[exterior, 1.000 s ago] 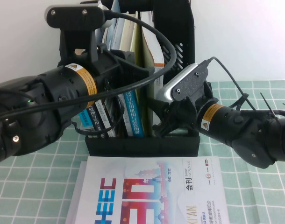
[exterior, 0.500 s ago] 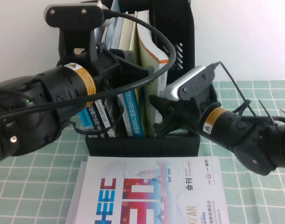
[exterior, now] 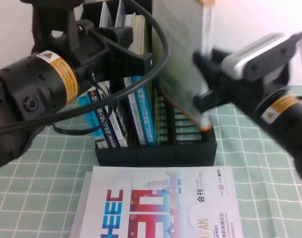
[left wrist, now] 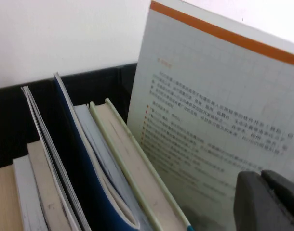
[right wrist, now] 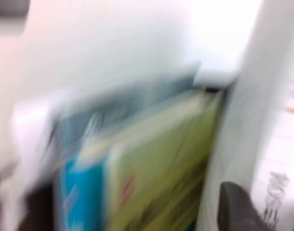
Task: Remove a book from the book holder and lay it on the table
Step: Pick up the right side book from the book shelf, then place the picked book on the book
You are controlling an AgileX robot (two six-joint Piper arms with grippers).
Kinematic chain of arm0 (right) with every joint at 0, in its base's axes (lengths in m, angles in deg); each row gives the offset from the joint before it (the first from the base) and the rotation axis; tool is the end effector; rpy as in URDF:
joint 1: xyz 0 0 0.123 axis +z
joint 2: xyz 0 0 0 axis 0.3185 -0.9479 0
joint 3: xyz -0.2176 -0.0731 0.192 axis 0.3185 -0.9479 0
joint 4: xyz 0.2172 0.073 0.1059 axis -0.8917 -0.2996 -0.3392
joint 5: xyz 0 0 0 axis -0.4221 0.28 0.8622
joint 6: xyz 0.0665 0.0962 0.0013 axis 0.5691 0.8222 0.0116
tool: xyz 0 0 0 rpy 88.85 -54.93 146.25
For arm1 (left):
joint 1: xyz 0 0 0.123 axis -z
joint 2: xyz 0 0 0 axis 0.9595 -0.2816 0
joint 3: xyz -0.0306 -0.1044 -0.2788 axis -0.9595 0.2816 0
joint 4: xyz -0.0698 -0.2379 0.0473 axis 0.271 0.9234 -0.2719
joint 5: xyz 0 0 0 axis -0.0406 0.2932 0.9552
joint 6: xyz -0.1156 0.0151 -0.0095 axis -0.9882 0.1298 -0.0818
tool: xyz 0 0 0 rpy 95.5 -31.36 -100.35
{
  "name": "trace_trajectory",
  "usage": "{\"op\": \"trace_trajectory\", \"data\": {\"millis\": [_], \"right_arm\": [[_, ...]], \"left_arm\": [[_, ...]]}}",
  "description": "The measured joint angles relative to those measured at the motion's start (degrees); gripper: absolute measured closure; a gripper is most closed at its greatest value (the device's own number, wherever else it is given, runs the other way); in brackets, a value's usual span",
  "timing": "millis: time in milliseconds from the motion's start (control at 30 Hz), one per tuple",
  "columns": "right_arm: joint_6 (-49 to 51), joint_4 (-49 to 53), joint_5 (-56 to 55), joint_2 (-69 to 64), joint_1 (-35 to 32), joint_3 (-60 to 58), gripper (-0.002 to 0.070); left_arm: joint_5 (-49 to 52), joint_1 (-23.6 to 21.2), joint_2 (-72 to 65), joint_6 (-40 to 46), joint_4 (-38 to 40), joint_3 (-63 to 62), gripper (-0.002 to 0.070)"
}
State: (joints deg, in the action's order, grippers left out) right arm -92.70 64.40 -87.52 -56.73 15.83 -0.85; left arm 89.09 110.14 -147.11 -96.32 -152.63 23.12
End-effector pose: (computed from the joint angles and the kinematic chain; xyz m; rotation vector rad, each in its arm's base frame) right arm 0.3006 0.2022 0.3018 -0.4711 1.3447 0.3923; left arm 0.2544 -0.1731 0.3950 0.2944 1.7180 -0.5365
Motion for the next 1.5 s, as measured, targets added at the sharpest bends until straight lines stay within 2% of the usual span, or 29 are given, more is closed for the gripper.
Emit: {"op": "trace_trajectory", "data": {"millis": [133,267,500,633,767,967,1167,1333,1500], "right_arm": [[-4.7,-2.0,-2.5,4.4,-0.5,0.0,0.051],[-6.6,-1.8,0.4,8.6,-0.5,-0.7,0.0508],[-5.0,5.7,6.5,17.8,-0.6,0.3,0.0509],[-0.8,14.1,14.4,23.5,-0.6,2.7,0.0509],[9.0,26.3,19.1,26.8,-0.6,3.4,0.0509],[28.5,50.9,19.2,27.7,-0.6,3.4,0.0509],[43.5,74.0,15.5,25.9,-0.6,3.6,0.0509],[46.5,82.3,8.0,19.1,-0.6,3.8,0.0509],[41.2,83.9,5.4,10.9,-0.5,3.9,0.0509]], "left_arm": [[-0.1,0.0,1.5,0.0,-1.5,0.0,0.0678],[-0.1,0.0,3.2,0.0,-2.4,0.0,0.0678],[-0.1,0.0,10.1,0.0,-2.7,0.0,0.0678],[-0.1,0.0,15.2,0.9,-2.9,0.0,0.0678],[0.6,-0.1,20.4,1.5,-3.1,0.0,0.0678],[3.3,-0.1,26.6,1.5,-2.5,-0.1,0.0678],[8.5,-0.1,31.5,1.5,-0.2,3.6,0.0678],[10.4,-0.1,35.2,1.5,3.2,11.0,0.0678],[10.8,-0.1,38.7,0.8,10.2,18.9,0.0678]]}}
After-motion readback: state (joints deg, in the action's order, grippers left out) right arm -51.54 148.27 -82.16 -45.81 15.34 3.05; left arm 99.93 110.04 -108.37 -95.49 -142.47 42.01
